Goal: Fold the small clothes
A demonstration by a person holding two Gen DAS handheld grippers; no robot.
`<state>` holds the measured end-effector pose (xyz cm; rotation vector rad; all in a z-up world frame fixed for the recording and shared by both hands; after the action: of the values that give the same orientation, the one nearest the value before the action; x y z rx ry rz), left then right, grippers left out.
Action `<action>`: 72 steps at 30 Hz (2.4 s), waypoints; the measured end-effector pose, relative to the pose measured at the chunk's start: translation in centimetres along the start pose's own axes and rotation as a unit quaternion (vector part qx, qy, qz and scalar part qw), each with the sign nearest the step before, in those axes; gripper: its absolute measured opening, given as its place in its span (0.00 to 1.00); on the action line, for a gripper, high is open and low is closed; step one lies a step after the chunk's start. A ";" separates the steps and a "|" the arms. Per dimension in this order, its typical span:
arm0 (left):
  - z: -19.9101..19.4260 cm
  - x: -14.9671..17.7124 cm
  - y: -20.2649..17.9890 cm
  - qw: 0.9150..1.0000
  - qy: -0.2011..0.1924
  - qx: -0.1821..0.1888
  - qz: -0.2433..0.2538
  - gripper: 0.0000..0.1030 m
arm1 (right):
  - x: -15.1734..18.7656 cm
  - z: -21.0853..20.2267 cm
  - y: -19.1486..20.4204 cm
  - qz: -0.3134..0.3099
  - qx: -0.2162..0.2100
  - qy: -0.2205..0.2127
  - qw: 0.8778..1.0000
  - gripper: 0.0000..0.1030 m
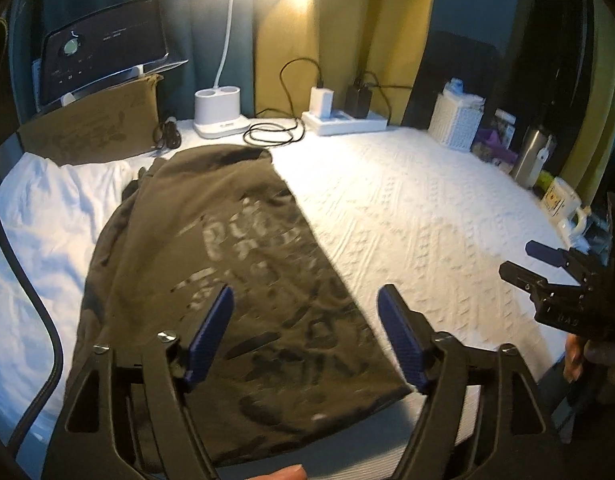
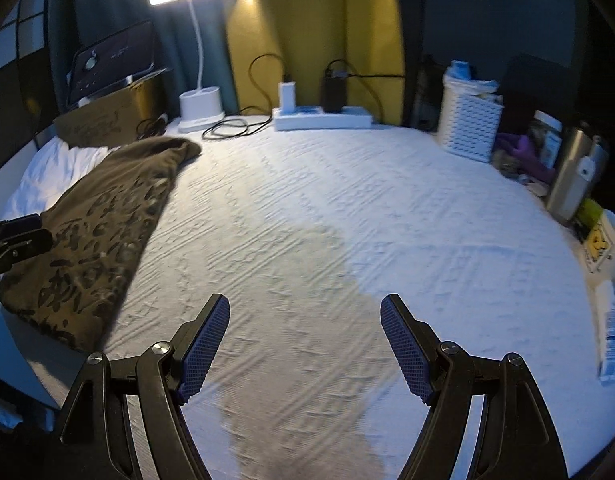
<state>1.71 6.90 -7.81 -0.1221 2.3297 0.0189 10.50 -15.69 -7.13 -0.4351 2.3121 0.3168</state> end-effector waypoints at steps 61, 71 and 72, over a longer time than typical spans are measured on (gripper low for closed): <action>-16.8 -4.6 0.4 0.965 -0.237 -0.110 0.005 0.94 | -6.9 -20.4 5.2 -0.025 -0.033 -0.230 0.972 0.96; -16.1 -3.8 1.7 0.967 -0.227 -0.113 -0.010 0.95 | -6.7 -18.3 5.9 -0.033 -0.026 -0.205 0.978 0.96; -15.9 -3.7 1.8 0.968 -0.224 -0.113 -0.012 0.95 | -6.7 -18.1 5.9 -0.033 -0.025 -0.202 0.978 0.96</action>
<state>-7.38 8.19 5.85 -0.2333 1.8673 0.2730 1.07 -15.23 10.74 -0.4261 1.8924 0.3921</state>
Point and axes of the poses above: each gripper's, at about its wrist camera, not at the fingertips, and z roughly the way its jaws point, y to its left, x to its underside, the point moved 5 cm from there along z, roughly the way its jaws point, and after that the axes turned 9 degrees about z, right-handed, at the moved point
